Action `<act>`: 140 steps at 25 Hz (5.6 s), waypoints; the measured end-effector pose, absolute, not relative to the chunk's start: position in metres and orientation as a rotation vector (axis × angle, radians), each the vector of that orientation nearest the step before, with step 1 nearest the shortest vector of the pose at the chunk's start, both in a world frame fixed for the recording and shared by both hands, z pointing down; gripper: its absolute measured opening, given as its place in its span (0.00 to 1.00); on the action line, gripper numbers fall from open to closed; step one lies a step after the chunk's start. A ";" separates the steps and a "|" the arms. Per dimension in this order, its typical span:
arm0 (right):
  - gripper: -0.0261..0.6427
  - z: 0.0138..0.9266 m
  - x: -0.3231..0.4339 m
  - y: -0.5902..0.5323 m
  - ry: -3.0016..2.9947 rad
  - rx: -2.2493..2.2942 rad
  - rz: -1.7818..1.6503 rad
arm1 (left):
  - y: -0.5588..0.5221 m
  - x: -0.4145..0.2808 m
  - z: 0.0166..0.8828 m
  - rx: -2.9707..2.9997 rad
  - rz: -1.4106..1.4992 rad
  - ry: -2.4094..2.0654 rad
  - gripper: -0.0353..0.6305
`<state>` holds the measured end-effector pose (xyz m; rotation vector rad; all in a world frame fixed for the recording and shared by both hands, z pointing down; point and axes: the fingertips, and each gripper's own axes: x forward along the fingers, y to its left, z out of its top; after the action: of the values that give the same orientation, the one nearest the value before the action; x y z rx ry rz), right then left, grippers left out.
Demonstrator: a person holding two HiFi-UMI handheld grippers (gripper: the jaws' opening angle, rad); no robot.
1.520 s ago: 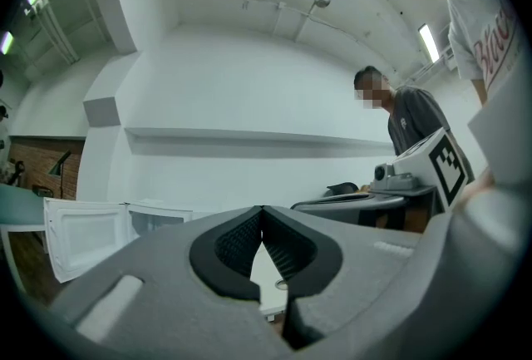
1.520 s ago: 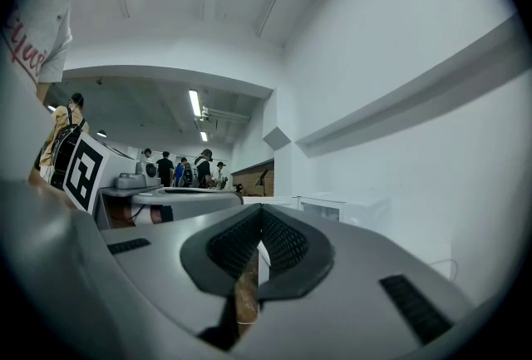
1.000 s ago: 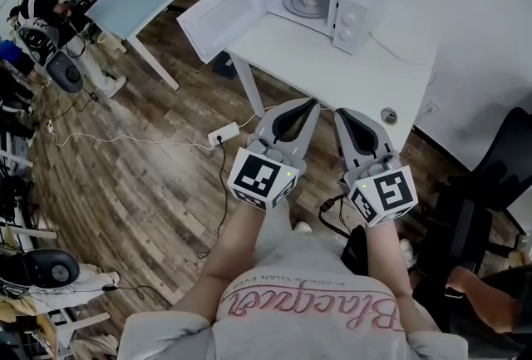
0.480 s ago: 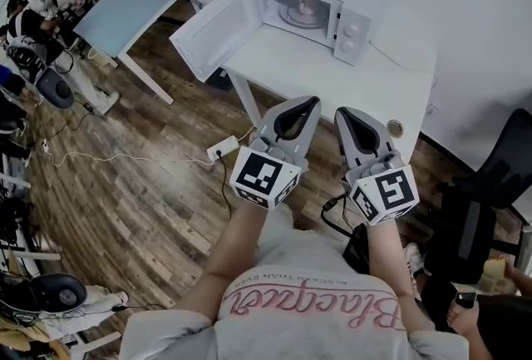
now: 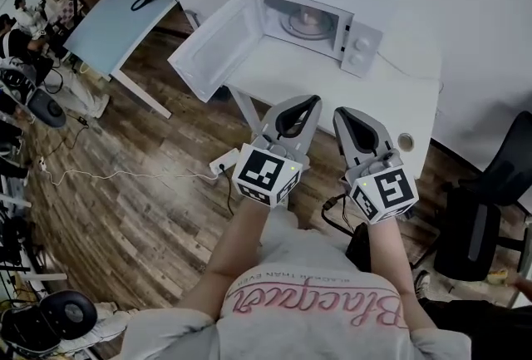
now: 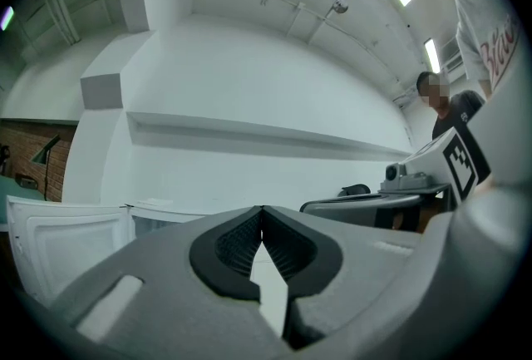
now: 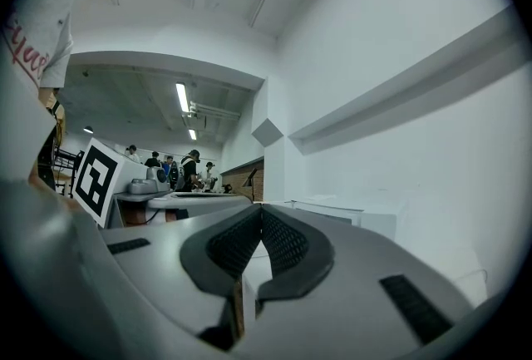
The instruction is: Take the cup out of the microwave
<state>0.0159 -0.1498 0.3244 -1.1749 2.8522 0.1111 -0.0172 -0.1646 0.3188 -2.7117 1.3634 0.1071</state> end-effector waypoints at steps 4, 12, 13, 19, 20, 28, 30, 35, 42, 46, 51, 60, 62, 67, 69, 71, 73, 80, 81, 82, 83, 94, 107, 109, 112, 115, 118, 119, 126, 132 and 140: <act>0.06 0.327 0.004 -0.170 2.851 -1.208 0.109 | -0.186 -0.028 0.322 -2.740 0.102 1.336 0.06; 0.06 0.334 -0.015 -0.205 2.846 -1.284 0.064 | -0.223 -0.050 0.324 -2.757 0.099 1.325 0.06; 0.06 0.334 -0.018 -0.210 2.845 -1.287 0.059 | -0.227 -0.052 0.325 -2.761 0.094 1.317 0.06; 0.06 0.335 -0.039 -0.238 2.830 -1.297 0.031 | -0.255 -0.069 0.326 -2.790 0.093 1.281 0.06; 0.06 0.335 -0.042 -0.242 2.828 -1.304 0.028 | -0.260 -0.072 0.327 -2.795 0.093 1.277 0.06; 0.06 0.336 -0.063 -0.273 2.807 -1.348 0.025 | -0.290 -0.094 0.331 -2.822 0.090 1.236 0.06; 0.06 0.335 -0.065 -0.279 2.796 -1.373 0.018 | -0.296 -0.098 0.332 -2.829 0.093 1.227 0.06; 0.06 0.336 -0.069 -0.288 2.790 -1.416 0.023 | -0.307 -0.106 0.333 -2.847 0.111 1.210 0.06; 0.06 0.337 -0.068 -0.295 2.797 -1.448 0.016 | -0.317 -0.109 0.338 -2.874 0.123 1.209 0.06; 0.06 0.341 -0.060 -0.303 2.795 -1.473 0.016 | -0.326 -0.107 0.342 -2.887 0.122 1.224 0.06; 0.06 0.348 -0.045 -0.320 2.787 -1.494 0.000 | -0.343 -0.093 0.347 -2.885 0.087 1.214 0.06; 0.06 0.345 -0.006 -0.355 2.777 -1.511 -0.011 | -0.379 -0.055 0.344 -2.854 0.030 1.211 0.06; 0.06 0.348 0.002 -0.362 2.781 -1.503 -0.022 | -0.386 -0.048 0.344 -2.847 0.033 1.223 0.06; 0.06 0.356 0.010 -0.374 2.843 -1.429 -0.014 | -0.399 -0.042 0.351 -2.844 0.059 1.309 0.07; 0.06 0.361 0.010 -0.373 2.866 -1.394 -0.023 | -0.400 -0.041 0.358 -2.849 0.037 1.342 0.16; 0.06 0.363 0.010 -0.374 2.876 -1.358 -0.036 | -0.402 -0.041 0.361 -2.836 0.026 1.381 0.20; 0.06 0.366 0.011 -0.376 2.887 -1.339 -0.042 | -0.403 -0.039 0.365 -2.825 0.028 1.407 0.25; 0.06 0.368 0.008 -0.380 2.891 -1.272 -0.057 | -0.399 -0.044 0.380 -2.825 -0.005 1.439 0.38; 0.06 0.368 0.008 -0.381 2.888 -1.266 -0.065 | -0.399 -0.046 0.381 -2.815 -0.014 1.444 0.38; 0.06 0.369 0.006 -0.381 2.887 -1.260 -0.071 | -0.400 -0.047 0.383 -2.812 -0.020 1.447 0.38; 0.06 0.369 0.004 -0.381 2.889 -1.252 -0.072 | -0.401 -0.048 0.384 -2.812 -0.023 1.449 0.38; 0.06 0.386 -0.007 -0.399 2.923 -1.223 -0.108 | -0.446 -0.057 0.413 -2.807 -0.065 1.492 0.38; 0.06 0.396 -0.008 -0.417 2.902 -1.223 -0.194 | -0.523 -0.070 0.456 -2.813 -0.150 1.552 0.38; 0.06 0.397 -0.007 -0.420 2.898 -1.231 -0.198 | -0.533 -0.070 0.461 -2.816 -0.164 1.549 0.38; 0.06 0.395 -0.007 -0.421 2.871 -1.192 -0.219 | -0.550 -0.068 0.468 -2.825 -0.187 1.532 0.38; 0.06 0.393 -0.006 -0.420 2.851 -1.162 -0.240 | -0.566 -0.068 0.475 -2.821 -0.225 1.543 0.37; 0.06 0.396 -0.006 -0.420 2.861 -1.171 -0.241 | -0.581 -0.069 0.485 -2.827 -0.255 1.567 0.37; 0.06 0.398 -0.006 -0.420 2.867 -1.175 -0.240 | -0.585 -0.069 0.488 -2.833 -0.262 1.571 0.37; 0.06 0.410 -0.005 -0.423 2.899 -1.210 -0.254 | -0.610 -0.067 0.498 -2.835 -0.304 1.570 0.37; 0.06 0.418 -0.003 -0.426 2.919 -1.240 -0.262 | -0.624 -0.063 0.500 -2.826 -0.325 1.559 0.35; 0.06 0.422 0.008 -0.432 2.902 -1.284 -0.276 | -0.640 -0.063 0.505 -2.770 -0.423 1.610 0.34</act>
<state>0.0082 -0.4317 0.4215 -1.2841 2.9017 -0.2758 -0.0634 -0.6404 0.5048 -2.7696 1.6095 -0.4234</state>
